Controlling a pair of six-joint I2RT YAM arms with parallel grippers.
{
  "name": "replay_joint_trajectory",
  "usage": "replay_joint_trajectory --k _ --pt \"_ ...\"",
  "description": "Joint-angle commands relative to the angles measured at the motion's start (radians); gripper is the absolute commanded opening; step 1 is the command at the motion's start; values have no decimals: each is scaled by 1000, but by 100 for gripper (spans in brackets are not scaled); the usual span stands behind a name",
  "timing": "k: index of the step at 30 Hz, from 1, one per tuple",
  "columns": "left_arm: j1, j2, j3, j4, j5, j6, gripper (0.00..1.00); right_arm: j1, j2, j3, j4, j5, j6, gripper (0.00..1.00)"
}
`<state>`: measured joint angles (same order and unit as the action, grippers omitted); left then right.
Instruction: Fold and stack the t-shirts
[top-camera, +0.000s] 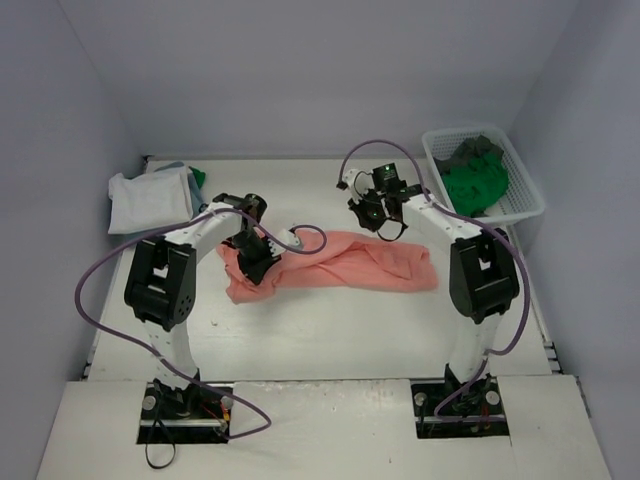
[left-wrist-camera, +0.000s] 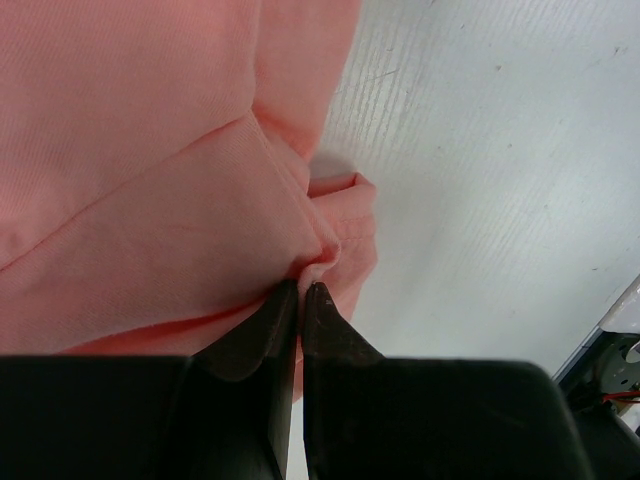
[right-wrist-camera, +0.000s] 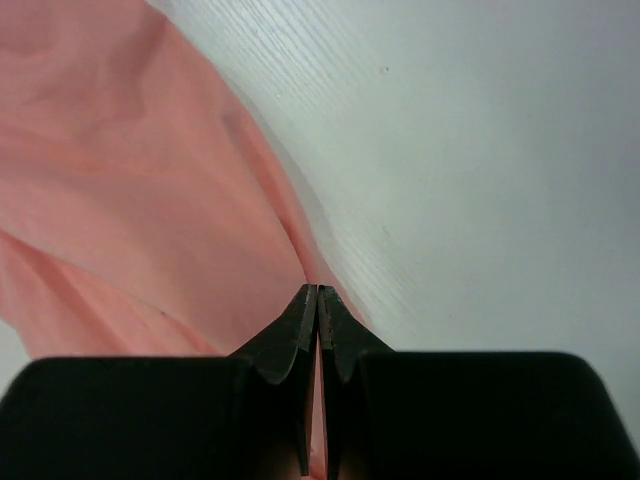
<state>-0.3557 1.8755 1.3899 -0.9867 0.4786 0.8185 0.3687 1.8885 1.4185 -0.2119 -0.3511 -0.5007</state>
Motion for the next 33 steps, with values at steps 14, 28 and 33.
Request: replay_joint_trajectory --k 14,28,33 --pt "18 -41 43 -20 6 27 0 36 37 -72 -73 40 -67 0" --pt "18 4 89 -17 -9 2 0 52 -26 -150 -98 64 -76 0" --pt "18 54 132 49 -73 -57 0 67 -57 -197 -125 35 -99 0"
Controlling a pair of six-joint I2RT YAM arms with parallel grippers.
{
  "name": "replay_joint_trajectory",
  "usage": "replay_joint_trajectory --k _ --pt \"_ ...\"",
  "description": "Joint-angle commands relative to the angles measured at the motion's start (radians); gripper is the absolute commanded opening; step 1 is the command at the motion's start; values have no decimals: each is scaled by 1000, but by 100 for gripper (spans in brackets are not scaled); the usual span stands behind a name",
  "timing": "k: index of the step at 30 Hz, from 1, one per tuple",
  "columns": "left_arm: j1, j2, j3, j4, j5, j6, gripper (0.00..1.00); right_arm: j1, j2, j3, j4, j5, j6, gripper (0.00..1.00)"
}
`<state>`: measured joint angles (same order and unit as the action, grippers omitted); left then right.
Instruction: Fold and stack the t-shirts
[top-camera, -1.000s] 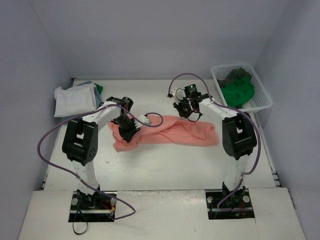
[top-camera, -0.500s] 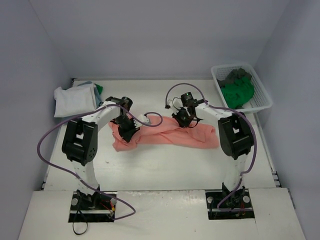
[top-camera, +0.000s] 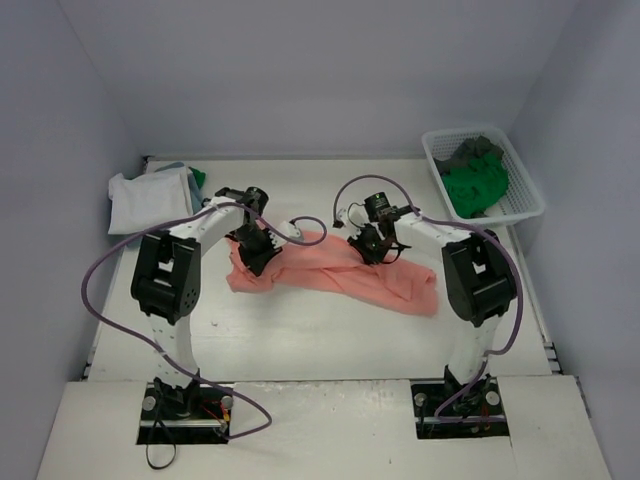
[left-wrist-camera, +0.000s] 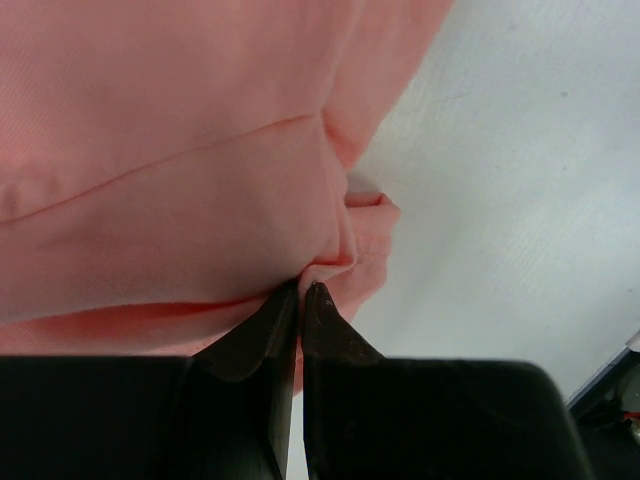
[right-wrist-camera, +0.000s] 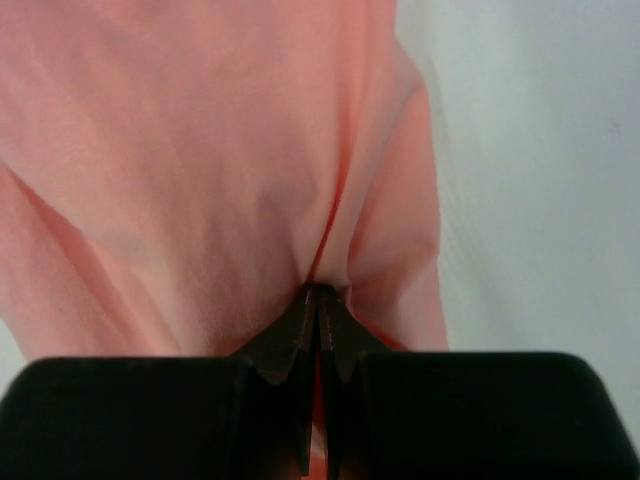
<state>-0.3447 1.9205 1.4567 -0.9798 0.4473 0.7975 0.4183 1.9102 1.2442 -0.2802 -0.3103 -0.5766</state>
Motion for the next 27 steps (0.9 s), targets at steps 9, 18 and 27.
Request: replay_joint_trajectory --k 9,18,27 --pt "7 236 324 105 -197 -222 0 106 -111 -137 -99 -27 -65 0" --pt "53 518 810 89 -239 -422 0 128 -149 -186 -108 -97 -78 0" --pt "53 706 1139 26 -167 -469 1 203 -106 -177 -106 -121 -85 0"
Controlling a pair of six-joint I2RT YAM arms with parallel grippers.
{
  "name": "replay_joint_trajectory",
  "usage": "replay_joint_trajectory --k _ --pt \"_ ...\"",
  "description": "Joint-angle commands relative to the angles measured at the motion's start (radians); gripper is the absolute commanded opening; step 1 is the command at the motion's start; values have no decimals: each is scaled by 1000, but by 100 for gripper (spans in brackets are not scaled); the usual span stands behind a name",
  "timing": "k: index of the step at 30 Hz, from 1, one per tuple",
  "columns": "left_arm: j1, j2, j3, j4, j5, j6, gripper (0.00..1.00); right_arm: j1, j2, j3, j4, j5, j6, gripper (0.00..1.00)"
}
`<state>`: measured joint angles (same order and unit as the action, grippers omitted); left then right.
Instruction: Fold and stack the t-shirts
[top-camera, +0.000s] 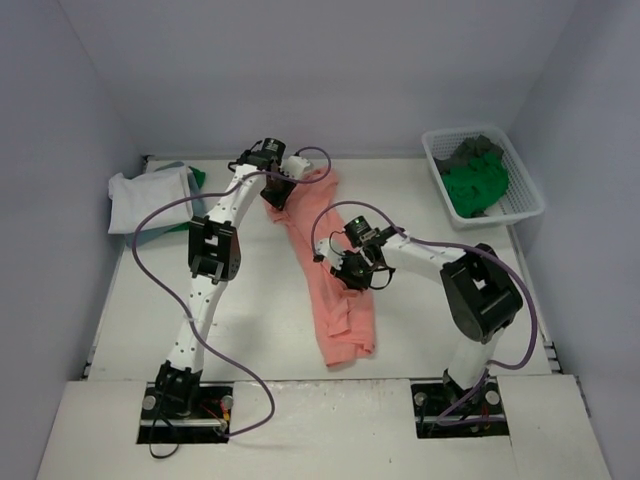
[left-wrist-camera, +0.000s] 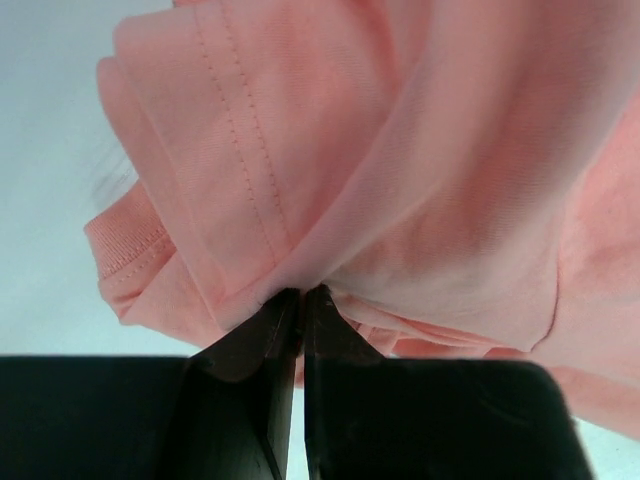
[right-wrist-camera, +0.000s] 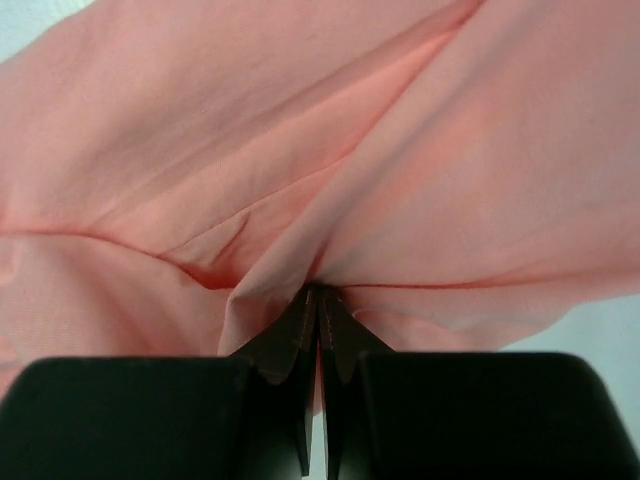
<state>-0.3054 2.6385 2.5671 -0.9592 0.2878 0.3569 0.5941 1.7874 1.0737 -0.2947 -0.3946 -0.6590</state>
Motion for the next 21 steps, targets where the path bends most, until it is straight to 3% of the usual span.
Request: replay_joint_trajectory --k 1,6,10,18,21 --pt "12 -15 15 29 -3 -35 1 44 24 -3 -92 -38 -4 0" --pt "12 -17 -2 59 22 -65 2 90 84 29 -92 -49 4 1" --pt "14 -3 33 59 21 -75 3 122 131 63 -90 -40 12 11" --pt "19 -169 -74 60 71 -78 4 96 21 123 -64 -39 55 55" --pt "23 -279 -139 77 112 -91 12 79 -61 134 -32 -32 82 67"
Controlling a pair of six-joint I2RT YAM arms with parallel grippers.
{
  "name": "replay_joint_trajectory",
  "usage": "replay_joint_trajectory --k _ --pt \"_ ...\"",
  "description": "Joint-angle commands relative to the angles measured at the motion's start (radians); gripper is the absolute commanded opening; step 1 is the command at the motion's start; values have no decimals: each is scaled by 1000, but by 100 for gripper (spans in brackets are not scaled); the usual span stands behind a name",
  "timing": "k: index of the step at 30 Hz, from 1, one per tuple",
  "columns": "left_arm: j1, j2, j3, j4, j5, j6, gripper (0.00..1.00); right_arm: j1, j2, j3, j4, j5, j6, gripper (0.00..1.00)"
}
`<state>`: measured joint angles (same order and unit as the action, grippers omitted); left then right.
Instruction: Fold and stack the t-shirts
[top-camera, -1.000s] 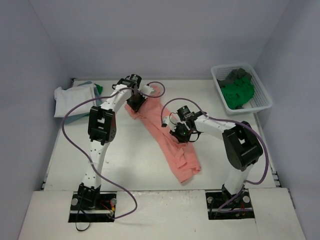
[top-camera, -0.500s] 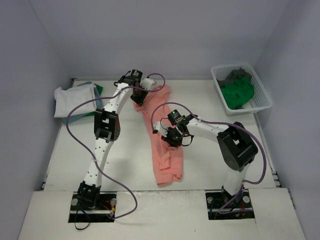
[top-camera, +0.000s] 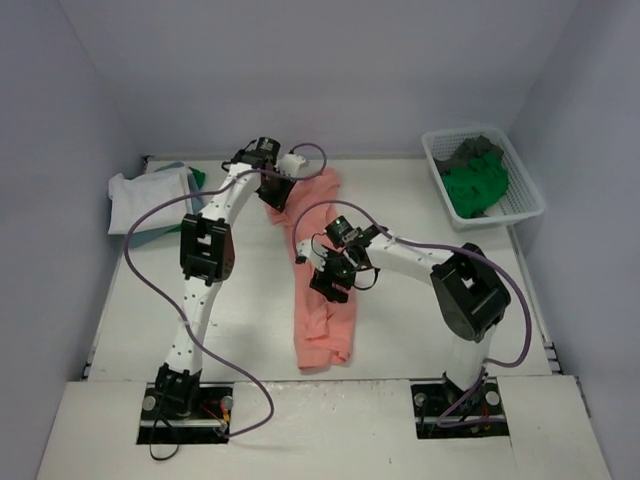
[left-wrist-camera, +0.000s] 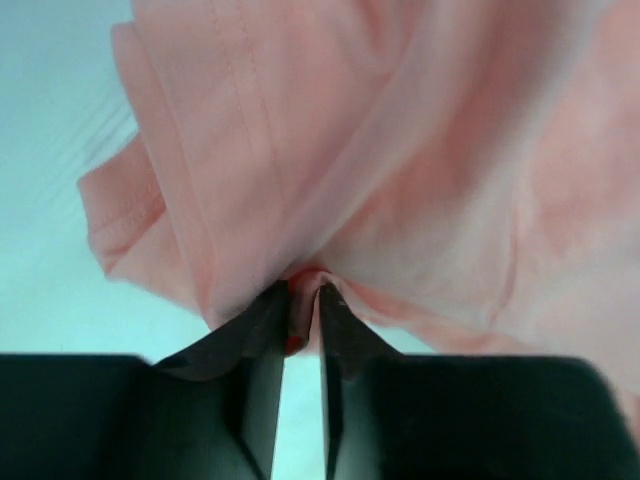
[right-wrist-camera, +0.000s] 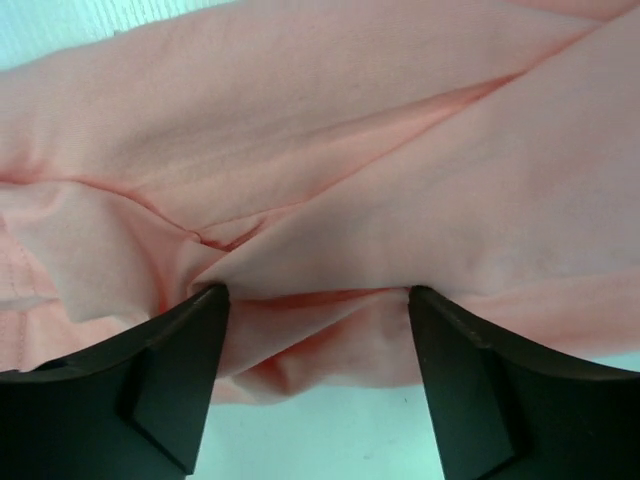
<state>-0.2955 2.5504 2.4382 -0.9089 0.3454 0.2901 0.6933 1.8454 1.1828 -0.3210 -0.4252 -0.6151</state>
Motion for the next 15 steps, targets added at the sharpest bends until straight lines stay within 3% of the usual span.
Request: replay_joint_trajectory --k 1,2,7,11,15 --pt "15 -223 -10 33 55 -34 16 -23 -138 24 2 5 38 70" --pt "16 -292 -46 42 67 -38 20 -26 -156 28 8 12 49 77" --pt "16 -517 -191 102 162 -80 50 -48 -257 47 5 45 66 90" --pt "13 -729 -338 105 277 -69 56 -17 -305 41 -58 34 61 91" --pt "1 -864 -476 26 274 4 57 107 -371 -72 -75 137 25 94"
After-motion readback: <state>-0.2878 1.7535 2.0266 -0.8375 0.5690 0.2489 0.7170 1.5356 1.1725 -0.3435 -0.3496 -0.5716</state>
